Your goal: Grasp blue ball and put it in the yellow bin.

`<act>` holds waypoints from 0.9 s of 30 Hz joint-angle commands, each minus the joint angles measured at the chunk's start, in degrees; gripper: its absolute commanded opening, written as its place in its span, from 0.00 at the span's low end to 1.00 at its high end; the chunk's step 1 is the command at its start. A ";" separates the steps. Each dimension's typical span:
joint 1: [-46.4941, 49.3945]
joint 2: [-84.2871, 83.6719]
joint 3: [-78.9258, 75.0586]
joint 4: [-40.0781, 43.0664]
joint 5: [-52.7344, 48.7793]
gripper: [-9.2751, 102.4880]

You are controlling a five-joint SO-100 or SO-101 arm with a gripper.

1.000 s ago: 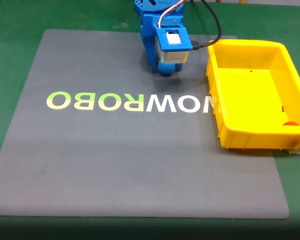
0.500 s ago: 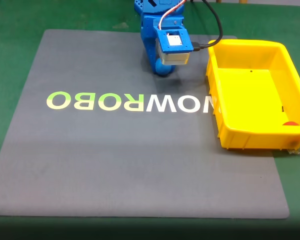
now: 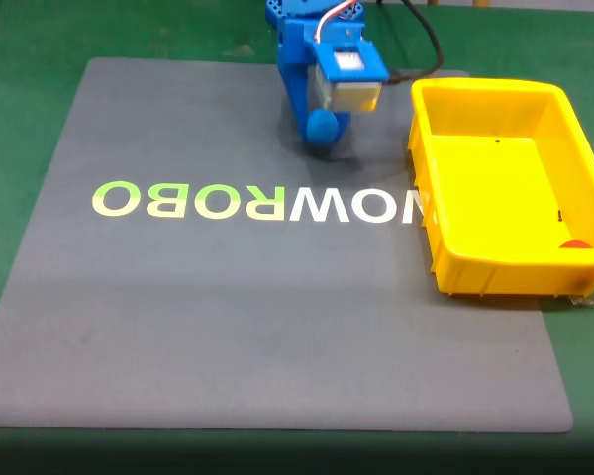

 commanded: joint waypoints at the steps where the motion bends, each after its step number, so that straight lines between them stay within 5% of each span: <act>1: 0.26 5.01 -4.22 -3.25 -0.26 0.08; 27: -26.19 8.96 -12.66 -10.11 11.34 0.08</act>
